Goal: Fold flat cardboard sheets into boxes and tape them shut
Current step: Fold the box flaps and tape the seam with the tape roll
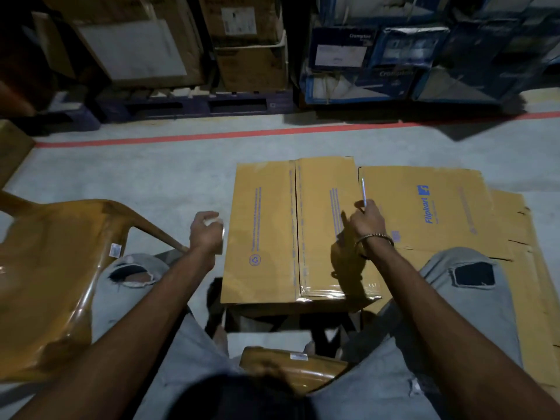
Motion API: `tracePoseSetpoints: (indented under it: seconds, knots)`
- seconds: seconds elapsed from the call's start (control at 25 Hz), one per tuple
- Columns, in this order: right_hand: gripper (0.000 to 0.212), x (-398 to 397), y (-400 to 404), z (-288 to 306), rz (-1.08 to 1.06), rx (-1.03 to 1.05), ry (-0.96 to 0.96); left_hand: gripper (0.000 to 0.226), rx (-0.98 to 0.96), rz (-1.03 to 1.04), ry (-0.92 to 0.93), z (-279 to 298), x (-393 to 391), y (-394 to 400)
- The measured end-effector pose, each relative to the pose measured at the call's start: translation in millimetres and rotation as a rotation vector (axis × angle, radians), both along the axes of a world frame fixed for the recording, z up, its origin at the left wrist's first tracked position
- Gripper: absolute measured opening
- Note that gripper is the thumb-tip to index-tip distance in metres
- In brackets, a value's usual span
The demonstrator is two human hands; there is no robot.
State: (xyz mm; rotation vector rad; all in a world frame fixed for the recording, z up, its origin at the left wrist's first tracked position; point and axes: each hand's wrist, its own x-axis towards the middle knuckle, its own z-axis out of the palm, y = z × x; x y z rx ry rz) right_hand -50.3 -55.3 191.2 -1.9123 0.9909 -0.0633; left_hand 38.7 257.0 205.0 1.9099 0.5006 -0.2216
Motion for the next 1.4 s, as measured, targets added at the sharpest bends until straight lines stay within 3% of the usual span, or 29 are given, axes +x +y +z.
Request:
tracePoseSetpoints:
  seconds: [0.12,0.28,0.44,0.52,0.8,1.08,1.28,1.4]
  knots:
    - [0.024,34.8,11.4,19.3,0.100,0.257,-0.076,0.031,-0.058,-0.226,0.055,32.6,17.0,-23.9]
    - [0.017,72.9,11.5,36.5,0.273,0.306,-0.087,0.024,-0.061,-0.631,-0.010,63.8,48.7,-61.5]
    - [0.039,108.1,10.0,48.2,0.423,0.403,-0.184,0.022,-0.073,-0.871,-0.059,64.1,83.6,-90.5]
    - [0.041,120.6,10.3,43.0,0.436,0.357,-0.206,0.022,-0.079,-0.906,-0.057,58.1,96.0,-104.6]
    - [0.016,135.8,4.0,20.0,0.271,0.441,-0.325,0.040,0.059,-1.070,-0.159,44.2,109.2,-118.5]
    - [0.012,131.0,0.5,22.8,0.236,0.490,-0.312,0.095,0.110,-1.002,-0.096,47.4,107.0,-119.5]
    - [0.030,124.3,-14.2,21.9,0.139,0.664,-0.229,0.074,0.087,-1.000,-0.131,49.5,98.5,-124.4]
    - [0.023,125.6,-21.3,22.7,0.098,0.817,-0.119,0.059,-0.008,-0.973,-0.061,54.4,99.4,-120.2]
